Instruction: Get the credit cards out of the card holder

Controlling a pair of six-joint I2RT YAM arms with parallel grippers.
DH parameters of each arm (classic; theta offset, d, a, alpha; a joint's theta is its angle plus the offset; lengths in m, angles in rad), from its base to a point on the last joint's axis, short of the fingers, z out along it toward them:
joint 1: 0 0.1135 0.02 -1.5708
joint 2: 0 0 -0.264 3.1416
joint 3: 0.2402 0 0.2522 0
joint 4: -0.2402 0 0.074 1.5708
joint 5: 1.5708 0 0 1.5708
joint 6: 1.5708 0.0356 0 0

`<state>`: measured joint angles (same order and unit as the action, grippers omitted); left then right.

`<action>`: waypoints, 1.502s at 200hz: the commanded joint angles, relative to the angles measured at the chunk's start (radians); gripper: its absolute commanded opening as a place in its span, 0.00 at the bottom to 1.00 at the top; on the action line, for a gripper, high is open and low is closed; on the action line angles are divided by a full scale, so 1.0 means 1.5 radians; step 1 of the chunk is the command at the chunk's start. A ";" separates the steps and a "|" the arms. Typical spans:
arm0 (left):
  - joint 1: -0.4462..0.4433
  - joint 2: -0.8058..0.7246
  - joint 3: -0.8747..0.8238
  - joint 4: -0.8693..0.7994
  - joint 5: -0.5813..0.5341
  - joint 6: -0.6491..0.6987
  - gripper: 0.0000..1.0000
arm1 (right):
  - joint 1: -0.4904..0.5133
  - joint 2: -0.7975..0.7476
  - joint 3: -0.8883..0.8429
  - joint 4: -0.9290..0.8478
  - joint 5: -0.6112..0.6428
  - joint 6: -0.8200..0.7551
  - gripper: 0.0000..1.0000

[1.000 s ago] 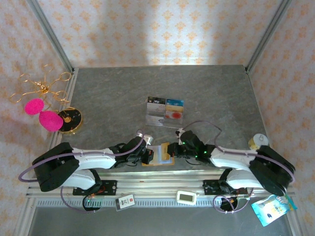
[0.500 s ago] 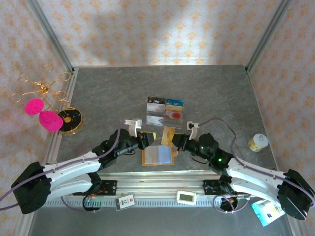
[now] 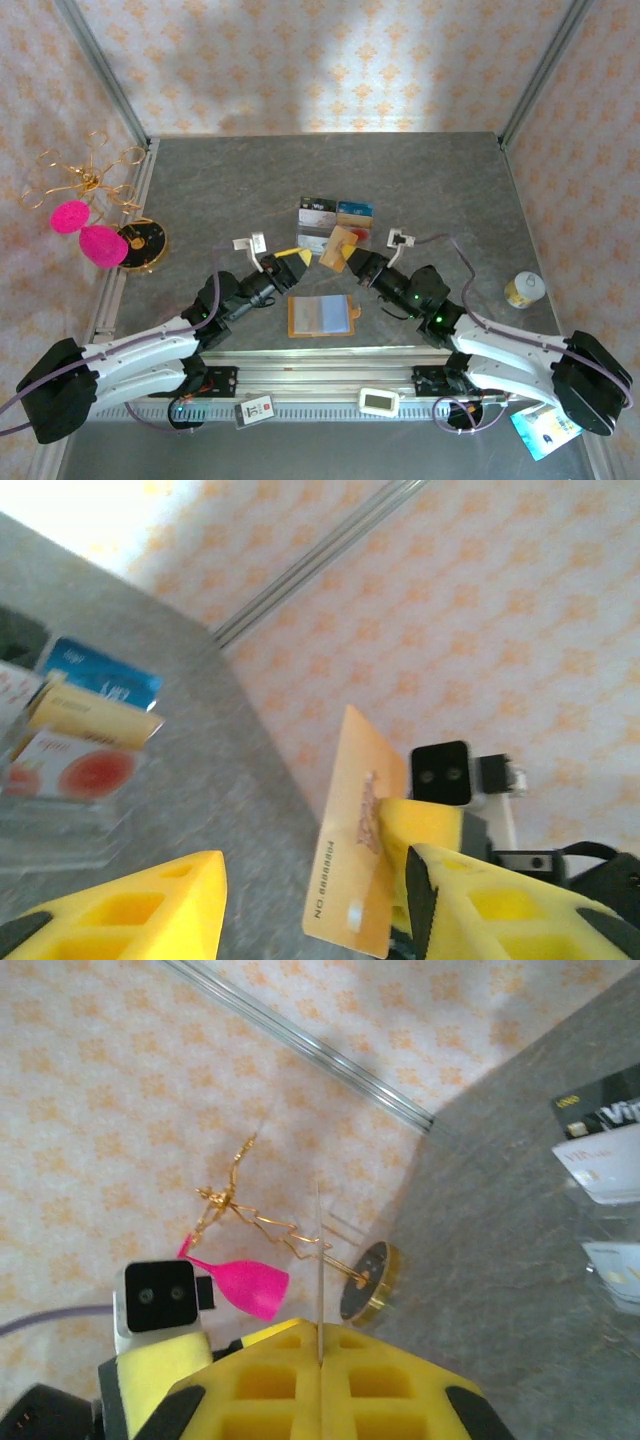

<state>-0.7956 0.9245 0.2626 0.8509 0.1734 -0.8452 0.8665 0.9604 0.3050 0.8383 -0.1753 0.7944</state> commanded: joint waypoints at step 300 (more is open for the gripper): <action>0.051 -0.004 0.090 -0.080 0.098 0.120 0.00 | -0.012 -0.013 0.112 -0.201 -0.042 -0.099 0.26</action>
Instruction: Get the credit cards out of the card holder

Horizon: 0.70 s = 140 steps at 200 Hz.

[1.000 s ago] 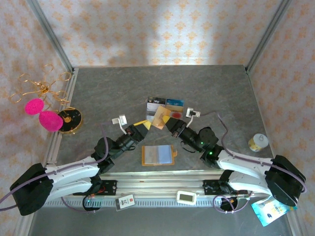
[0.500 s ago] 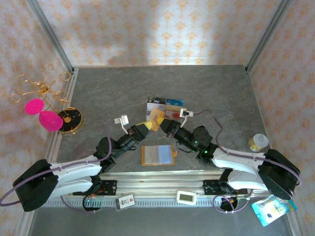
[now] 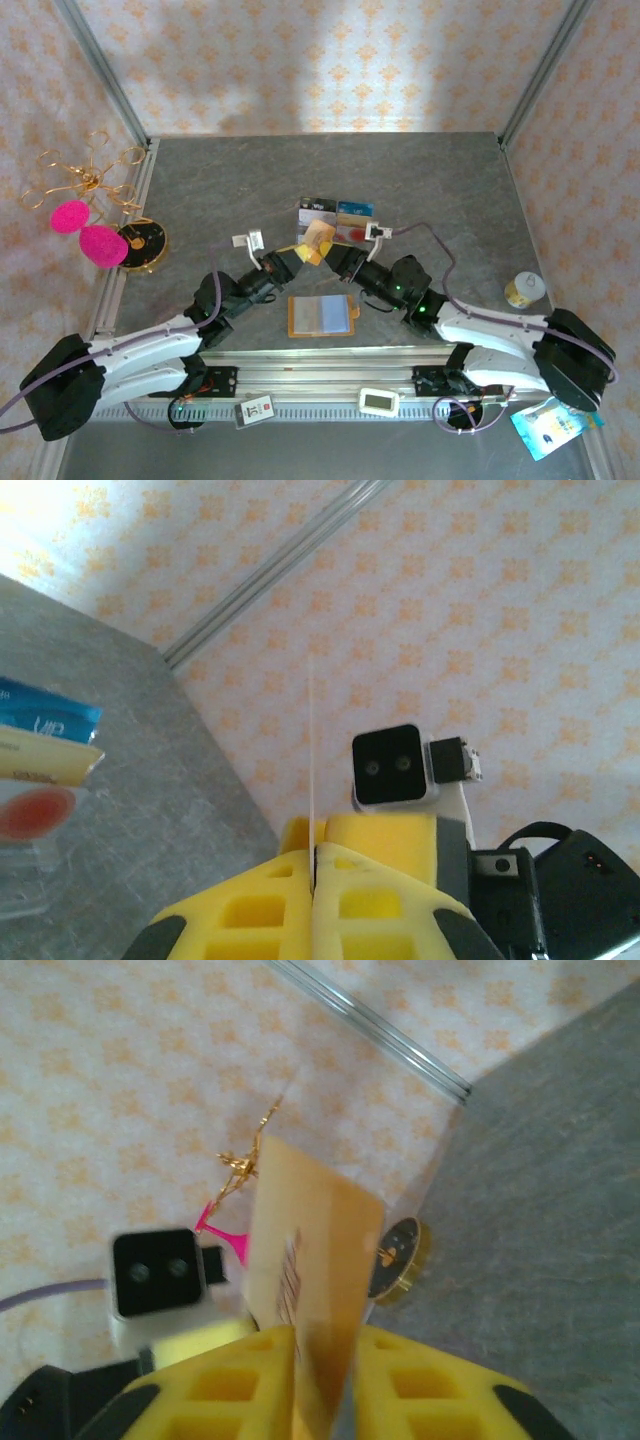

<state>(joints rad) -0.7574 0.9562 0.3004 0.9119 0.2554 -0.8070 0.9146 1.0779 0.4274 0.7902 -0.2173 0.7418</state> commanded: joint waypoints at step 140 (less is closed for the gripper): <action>0.085 0.394 0.667 -0.848 0.219 0.917 0.00 | -0.348 -0.303 -0.005 -0.480 -0.032 -0.087 0.24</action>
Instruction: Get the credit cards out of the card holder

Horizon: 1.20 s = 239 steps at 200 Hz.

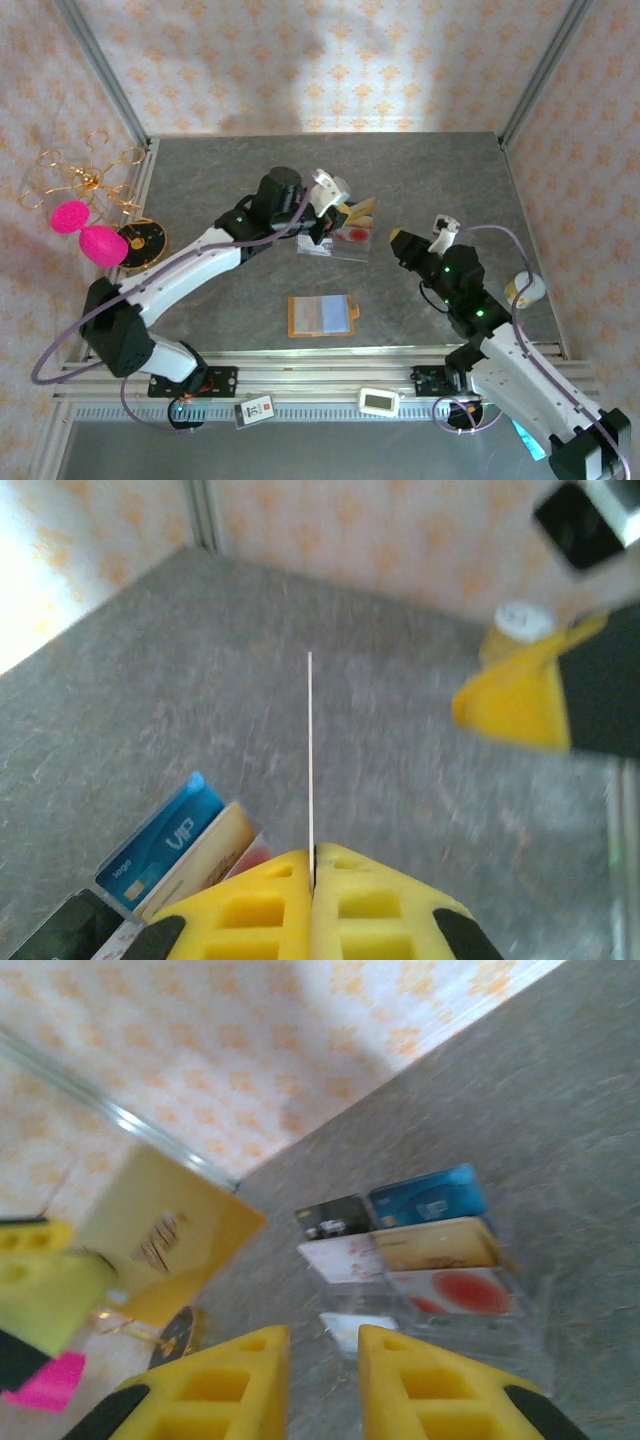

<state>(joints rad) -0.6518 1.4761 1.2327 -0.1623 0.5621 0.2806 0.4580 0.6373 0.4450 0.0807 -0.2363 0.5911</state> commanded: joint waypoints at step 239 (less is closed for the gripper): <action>0.082 0.365 0.330 -0.299 0.096 0.466 0.00 | -0.123 0.135 0.014 0.047 -0.066 0.002 0.23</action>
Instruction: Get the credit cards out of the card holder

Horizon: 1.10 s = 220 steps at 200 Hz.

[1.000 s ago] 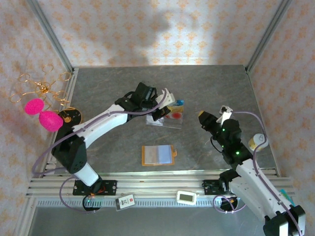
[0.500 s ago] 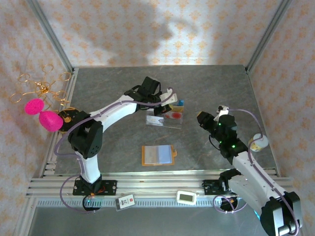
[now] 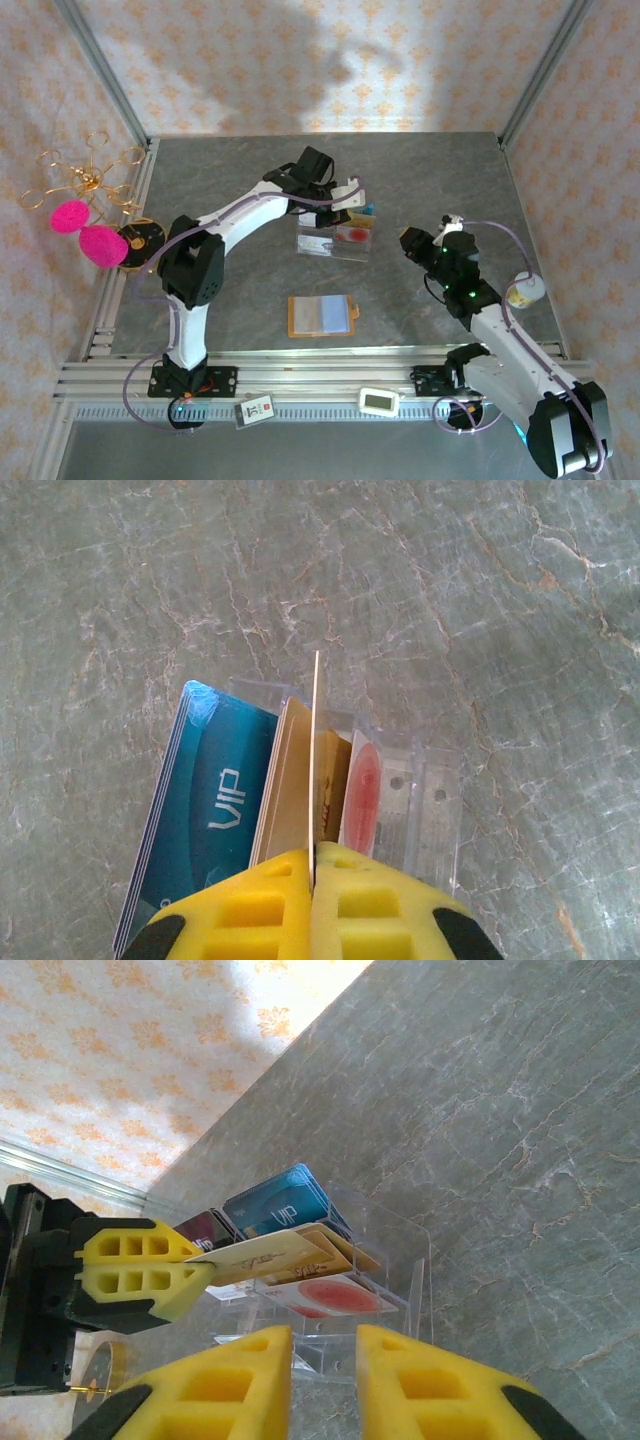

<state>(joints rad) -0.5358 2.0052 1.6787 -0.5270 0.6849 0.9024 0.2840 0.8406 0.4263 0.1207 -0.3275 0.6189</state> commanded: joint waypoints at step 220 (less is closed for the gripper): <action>0.004 0.030 0.007 0.068 -0.032 -0.062 0.26 | -0.008 0.024 0.043 0.046 -0.058 -0.024 0.26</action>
<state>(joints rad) -0.5358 2.0811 1.7172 -0.4915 0.6678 0.8852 0.2775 0.8803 0.4587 0.1585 -0.3962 0.6033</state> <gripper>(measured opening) 0.214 0.253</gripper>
